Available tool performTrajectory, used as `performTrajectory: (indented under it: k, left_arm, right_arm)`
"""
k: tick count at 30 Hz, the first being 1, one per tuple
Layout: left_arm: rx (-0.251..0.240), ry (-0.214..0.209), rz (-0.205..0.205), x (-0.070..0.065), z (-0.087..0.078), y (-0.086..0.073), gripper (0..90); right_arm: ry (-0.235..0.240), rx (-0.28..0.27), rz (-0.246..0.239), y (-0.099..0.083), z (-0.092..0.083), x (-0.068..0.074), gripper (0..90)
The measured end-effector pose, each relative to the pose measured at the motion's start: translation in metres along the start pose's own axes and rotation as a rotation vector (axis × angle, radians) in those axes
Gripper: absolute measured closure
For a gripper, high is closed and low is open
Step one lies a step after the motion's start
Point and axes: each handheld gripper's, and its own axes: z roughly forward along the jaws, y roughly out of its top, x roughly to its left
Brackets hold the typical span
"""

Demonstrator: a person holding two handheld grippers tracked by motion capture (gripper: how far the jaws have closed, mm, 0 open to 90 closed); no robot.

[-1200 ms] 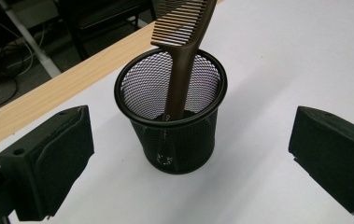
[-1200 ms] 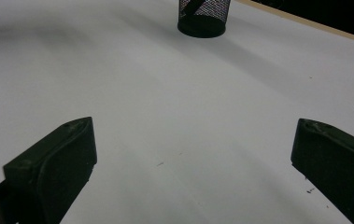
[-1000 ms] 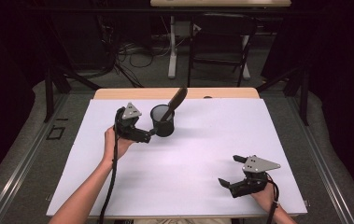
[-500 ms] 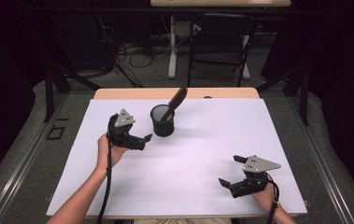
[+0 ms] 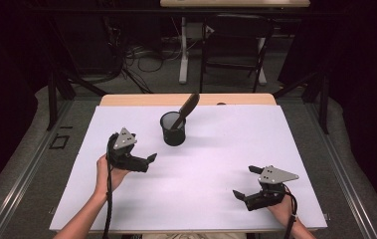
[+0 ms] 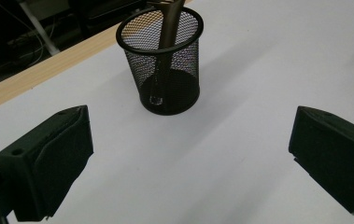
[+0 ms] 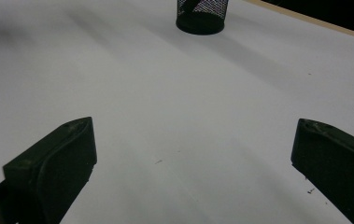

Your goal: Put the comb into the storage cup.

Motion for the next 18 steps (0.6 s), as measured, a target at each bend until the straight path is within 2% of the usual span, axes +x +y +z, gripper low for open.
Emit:
performTrajectory:
  k: [7,18]
  left_arm:
    - [-0.008,0.016,-0.003,-0.004,-0.012,-0.011,0.0]
    - [-0.009,0.038,-0.046,-0.005,-0.024,-0.034,0.0]
  right_arm:
    - [-0.003,-0.001,0.0,0.0,-0.001,0.001,0.0]
    - [-0.003,-0.002,-0.002,0.0,-0.001,0.001,0.0]
